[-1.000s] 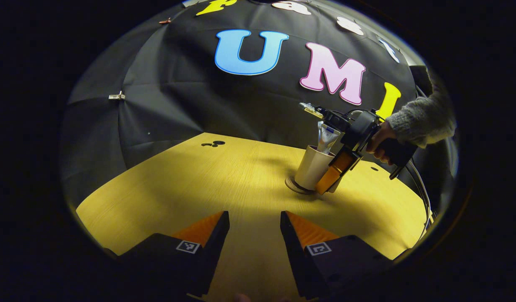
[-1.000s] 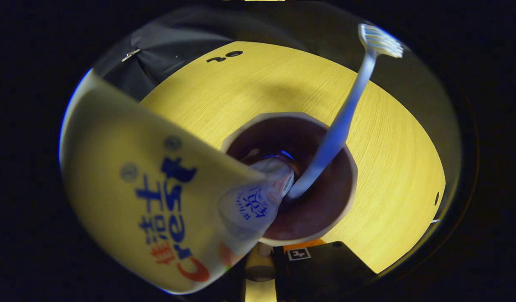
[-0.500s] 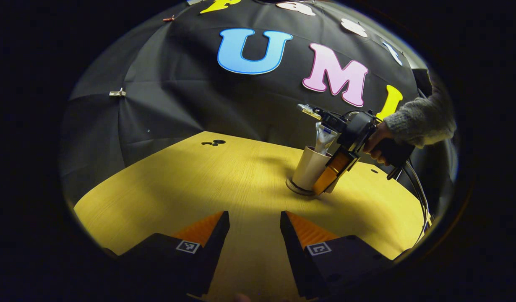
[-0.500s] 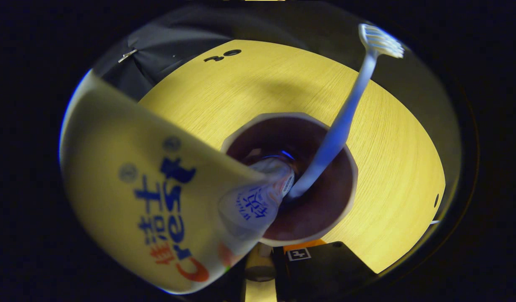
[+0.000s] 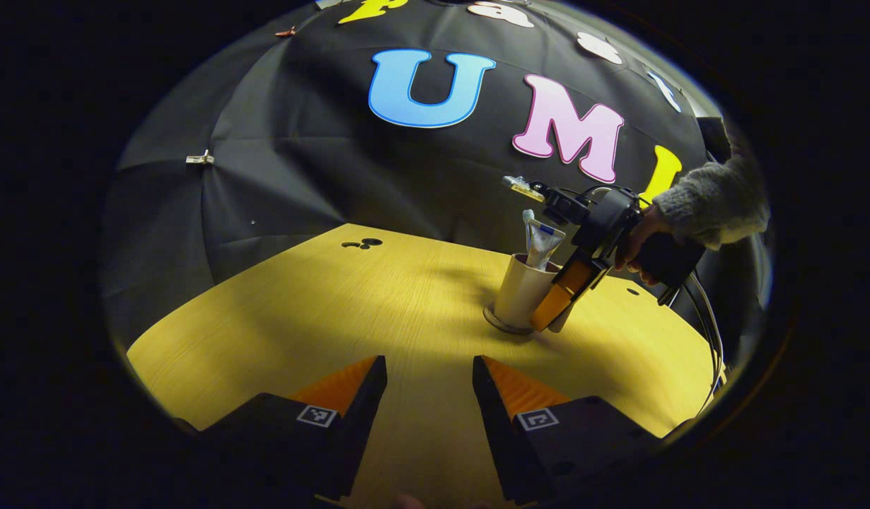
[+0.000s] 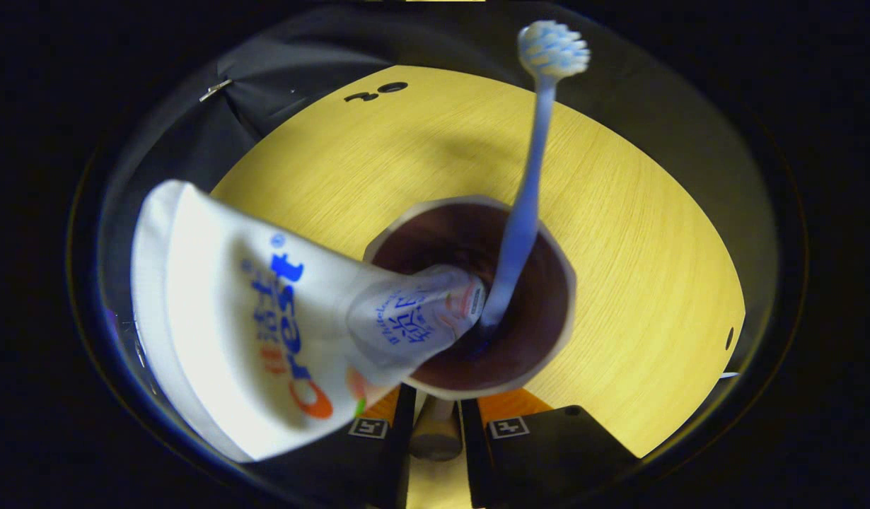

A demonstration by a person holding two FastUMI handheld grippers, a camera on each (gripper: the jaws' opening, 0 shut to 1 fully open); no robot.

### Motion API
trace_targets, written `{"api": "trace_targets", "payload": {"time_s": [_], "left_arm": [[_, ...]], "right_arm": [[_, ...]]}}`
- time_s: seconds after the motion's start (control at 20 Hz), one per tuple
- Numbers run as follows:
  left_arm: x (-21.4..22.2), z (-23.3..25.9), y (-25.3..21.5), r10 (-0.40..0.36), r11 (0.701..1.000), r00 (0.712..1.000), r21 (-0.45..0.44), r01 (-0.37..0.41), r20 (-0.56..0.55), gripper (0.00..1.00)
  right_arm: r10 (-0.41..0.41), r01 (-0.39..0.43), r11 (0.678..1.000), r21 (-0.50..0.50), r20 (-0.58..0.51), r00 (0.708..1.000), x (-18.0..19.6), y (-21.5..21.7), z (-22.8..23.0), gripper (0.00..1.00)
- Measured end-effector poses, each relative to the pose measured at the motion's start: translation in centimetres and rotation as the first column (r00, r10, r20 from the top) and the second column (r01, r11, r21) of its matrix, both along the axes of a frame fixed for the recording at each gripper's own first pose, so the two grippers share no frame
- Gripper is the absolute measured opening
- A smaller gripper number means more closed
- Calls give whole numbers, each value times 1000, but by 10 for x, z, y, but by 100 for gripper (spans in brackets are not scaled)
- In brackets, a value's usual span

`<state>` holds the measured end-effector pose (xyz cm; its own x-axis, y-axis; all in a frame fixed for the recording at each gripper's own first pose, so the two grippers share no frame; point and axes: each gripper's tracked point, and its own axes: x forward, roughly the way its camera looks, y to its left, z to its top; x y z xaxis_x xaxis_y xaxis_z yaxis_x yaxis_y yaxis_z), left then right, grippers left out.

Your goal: Put the toothbrush and toothpaste on the desktop into the cup, then pick up the cup and place it on the coaster on the desktop.

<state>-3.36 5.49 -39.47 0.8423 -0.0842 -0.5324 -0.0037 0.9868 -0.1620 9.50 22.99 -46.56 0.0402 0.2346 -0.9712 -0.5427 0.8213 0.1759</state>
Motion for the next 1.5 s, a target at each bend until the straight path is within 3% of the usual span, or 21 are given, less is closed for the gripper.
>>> {"api": "trace_targets", "payload": {"time_s": [0.2,0.4,0.45,0.5,0.55,0.6,0.65,0.7,0.8,1.0,1.15,1.3,1.35,1.4,1.5], "left_arm": [[2,7,-8,-14,1000,1000,-3,14,-6,77],[6,24,-25,-61,998,998,-4,61,-4,77],[8,31,-29,-71,997,997,-3,71,0,77],[11,39,-33,-81,997,997,-4,81,3,77],[13,48,-38,-88,996,996,-5,88,6,77],[15,58,-42,-97,995,995,-9,98,10,77],[16,69,-47,-104,994,994,-10,105,16,77],[19,78,-51,-112,994,994,-12,112,20,77],[25,102,-61,-125,992,991,-12,126,38,77],[36,158,-78,-152,988,985,25,150,88,77],[45,199,-84,-132,990,985,72,125,111,77],[48,231,-105,-143,990,980,34,140,135,77],[48,240,-110,-149,989,979,39,145,140,77],[48,249,-114,-156,987,976,52,150,149,77],[48,264,-124,-176,983,969,84,164,171,77]], "right_arm": [[-33,32,999,26,29,999,2,-12,27,53],[-92,87,992,89,58,994,2,-24,70,58],[-109,101,989,108,72,991,3,-27,83,51],[-132,120,984,131,87,987,2,-31,97,54],[-165,147,976,160,104,981,3,-35,113,45],[-201,177,965,195,115,973,2,-39,128,49],[-235,200,951,237,128,963,1,-42,146,41],[-263,216,937,273,149,953,0,-47,161,50],[-295,220,918,331,197,935,-5,-60,190,50],[-369,215,866,452,286,884,-22,-79,253,50],[-410,189,832,521,348,843,-44,-97,299,50],[-447,177,816,551,406,797,-60,-116,330,52],[-460,174,812,557,428,778,-64,-122,340,43],[-474,173,811,560,454,754,-64,-127,347,54],[-490,167,816,553,511,706,-68,-136,358,57]]}}
